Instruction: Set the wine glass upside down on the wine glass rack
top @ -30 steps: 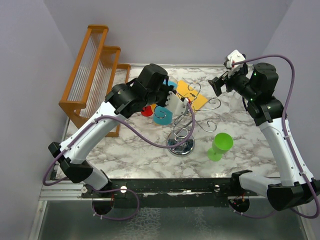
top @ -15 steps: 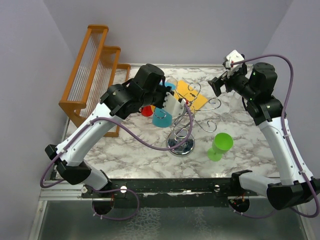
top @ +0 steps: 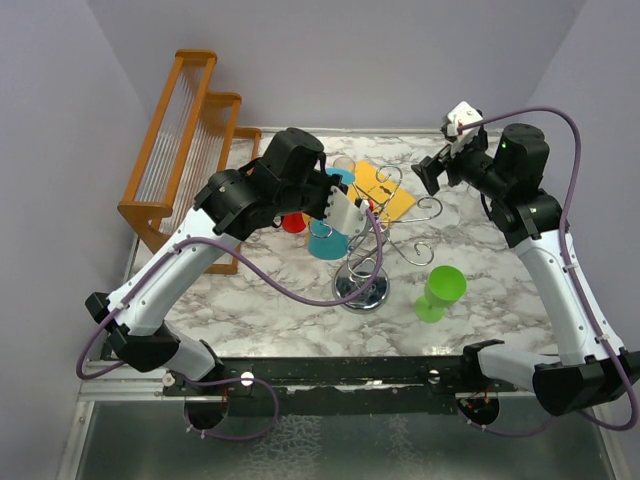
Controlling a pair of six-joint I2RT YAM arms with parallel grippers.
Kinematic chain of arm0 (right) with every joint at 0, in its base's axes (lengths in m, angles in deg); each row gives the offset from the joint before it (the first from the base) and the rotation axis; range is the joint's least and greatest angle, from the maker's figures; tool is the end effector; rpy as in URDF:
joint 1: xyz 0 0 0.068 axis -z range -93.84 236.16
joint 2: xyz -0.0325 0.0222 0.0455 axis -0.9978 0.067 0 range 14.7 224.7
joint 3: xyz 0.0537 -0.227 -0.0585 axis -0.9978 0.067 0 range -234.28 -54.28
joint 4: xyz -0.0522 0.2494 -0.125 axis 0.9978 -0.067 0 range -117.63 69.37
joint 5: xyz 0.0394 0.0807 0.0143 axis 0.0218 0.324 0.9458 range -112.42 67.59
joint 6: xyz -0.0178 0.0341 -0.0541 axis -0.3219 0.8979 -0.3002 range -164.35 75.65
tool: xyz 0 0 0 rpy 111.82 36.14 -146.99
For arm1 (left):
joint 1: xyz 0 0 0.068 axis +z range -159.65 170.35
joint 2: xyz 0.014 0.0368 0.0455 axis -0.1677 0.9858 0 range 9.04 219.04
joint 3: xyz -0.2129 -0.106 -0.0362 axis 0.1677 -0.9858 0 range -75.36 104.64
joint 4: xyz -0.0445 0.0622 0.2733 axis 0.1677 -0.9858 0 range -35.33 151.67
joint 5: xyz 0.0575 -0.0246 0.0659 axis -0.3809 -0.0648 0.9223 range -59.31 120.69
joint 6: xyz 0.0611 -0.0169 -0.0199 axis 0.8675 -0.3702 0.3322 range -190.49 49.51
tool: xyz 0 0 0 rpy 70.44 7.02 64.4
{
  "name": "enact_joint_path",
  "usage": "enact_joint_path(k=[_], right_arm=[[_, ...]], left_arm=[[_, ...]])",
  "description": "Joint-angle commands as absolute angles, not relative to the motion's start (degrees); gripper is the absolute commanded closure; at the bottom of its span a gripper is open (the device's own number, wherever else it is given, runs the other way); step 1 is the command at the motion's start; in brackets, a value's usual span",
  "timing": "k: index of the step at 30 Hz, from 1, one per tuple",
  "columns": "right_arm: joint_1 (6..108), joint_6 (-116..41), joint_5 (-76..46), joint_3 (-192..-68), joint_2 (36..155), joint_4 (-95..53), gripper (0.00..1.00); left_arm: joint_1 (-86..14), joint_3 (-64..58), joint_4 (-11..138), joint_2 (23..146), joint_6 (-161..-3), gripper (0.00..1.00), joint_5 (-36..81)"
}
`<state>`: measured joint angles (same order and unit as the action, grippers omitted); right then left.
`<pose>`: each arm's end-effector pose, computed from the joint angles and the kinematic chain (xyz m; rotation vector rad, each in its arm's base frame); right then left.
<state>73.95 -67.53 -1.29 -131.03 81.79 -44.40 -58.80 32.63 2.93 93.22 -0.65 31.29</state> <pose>0.2936 0.0829 0.4000 -0.7902 1.6224 0.1984 0.2111 -0.2432 0.4336 1.8825 1.1162 0.2160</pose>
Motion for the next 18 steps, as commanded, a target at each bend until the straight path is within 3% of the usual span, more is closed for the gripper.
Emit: enact_joint_path(k=[1,18], right_arm=[[74.12,-66.38,2.25,-133.17,82.2,-45.74,0.05],[74.13,-65.0,3.66,-133.53,82.42,-45.29,0.05]], left_arm=[[-59.26,32.97,-0.34,91.53,-1.25,1.0,26.26],[-59.22,27.66,0.42,90.57,-1.55,0.91,26.64]])
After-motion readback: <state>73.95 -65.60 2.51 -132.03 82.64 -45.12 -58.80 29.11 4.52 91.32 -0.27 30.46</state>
